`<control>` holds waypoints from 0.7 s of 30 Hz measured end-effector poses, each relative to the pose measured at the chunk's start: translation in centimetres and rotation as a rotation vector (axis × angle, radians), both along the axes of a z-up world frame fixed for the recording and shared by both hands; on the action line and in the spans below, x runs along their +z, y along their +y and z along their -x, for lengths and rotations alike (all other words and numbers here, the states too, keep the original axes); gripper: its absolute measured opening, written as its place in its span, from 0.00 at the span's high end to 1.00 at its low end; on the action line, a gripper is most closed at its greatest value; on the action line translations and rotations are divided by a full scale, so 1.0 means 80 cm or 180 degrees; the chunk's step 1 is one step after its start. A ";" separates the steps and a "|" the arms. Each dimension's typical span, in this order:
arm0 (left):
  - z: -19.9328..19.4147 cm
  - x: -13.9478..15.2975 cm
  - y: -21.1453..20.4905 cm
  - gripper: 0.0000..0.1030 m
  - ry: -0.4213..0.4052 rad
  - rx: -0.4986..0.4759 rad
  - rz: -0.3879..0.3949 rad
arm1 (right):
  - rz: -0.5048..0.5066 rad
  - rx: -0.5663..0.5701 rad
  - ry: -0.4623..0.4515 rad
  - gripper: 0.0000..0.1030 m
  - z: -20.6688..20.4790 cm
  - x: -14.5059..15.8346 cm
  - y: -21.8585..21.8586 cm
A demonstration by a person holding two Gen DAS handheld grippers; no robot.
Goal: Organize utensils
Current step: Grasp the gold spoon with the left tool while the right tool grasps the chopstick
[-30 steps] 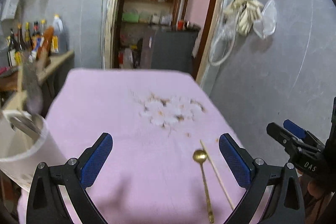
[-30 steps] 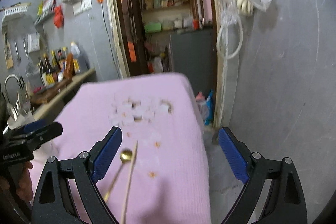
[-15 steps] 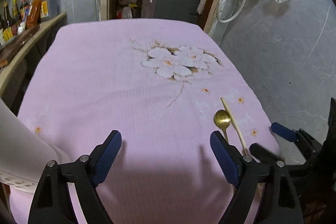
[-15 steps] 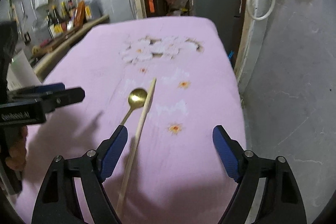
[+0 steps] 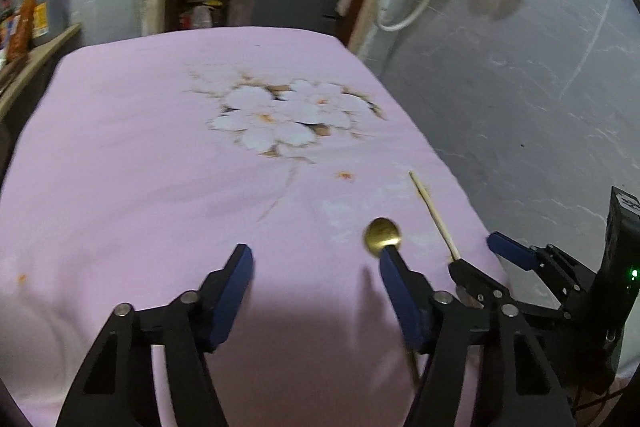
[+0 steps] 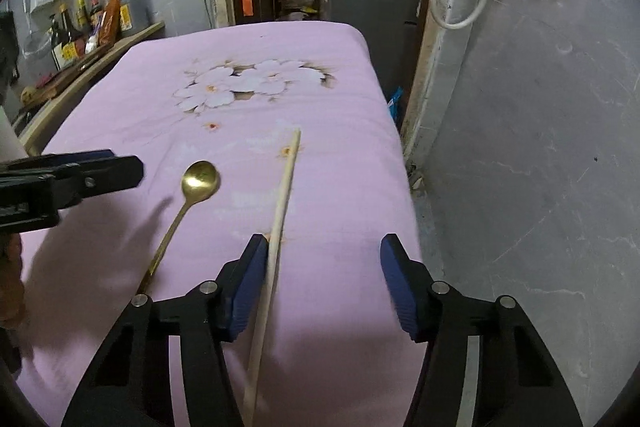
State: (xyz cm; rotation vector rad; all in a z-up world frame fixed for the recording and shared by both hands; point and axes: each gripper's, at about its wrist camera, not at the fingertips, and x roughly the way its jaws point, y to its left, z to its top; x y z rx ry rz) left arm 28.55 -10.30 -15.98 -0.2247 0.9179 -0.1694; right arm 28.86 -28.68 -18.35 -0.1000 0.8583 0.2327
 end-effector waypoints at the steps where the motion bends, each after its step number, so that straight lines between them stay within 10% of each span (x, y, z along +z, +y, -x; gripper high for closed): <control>1: -0.005 -0.002 -0.003 0.50 0.0014 -0.0059 0.0022 | -0.0039 0.0008 0.0011 0.48 -0.002 0.000 -0.004; 14: -0.053 -0.014 -0.041 0.67 0.0146 -0.0624 0.0072 | -0.0732 0.0384 0.0195 0.51 -0.051 -0.003 -0.028; 21: -0.056 -0.015 -0.038 0.89 0.0207 -0.0691 0.0057 | -0.0856 0.0637 0.0261 0.69 -0.088 -0.008 -0.016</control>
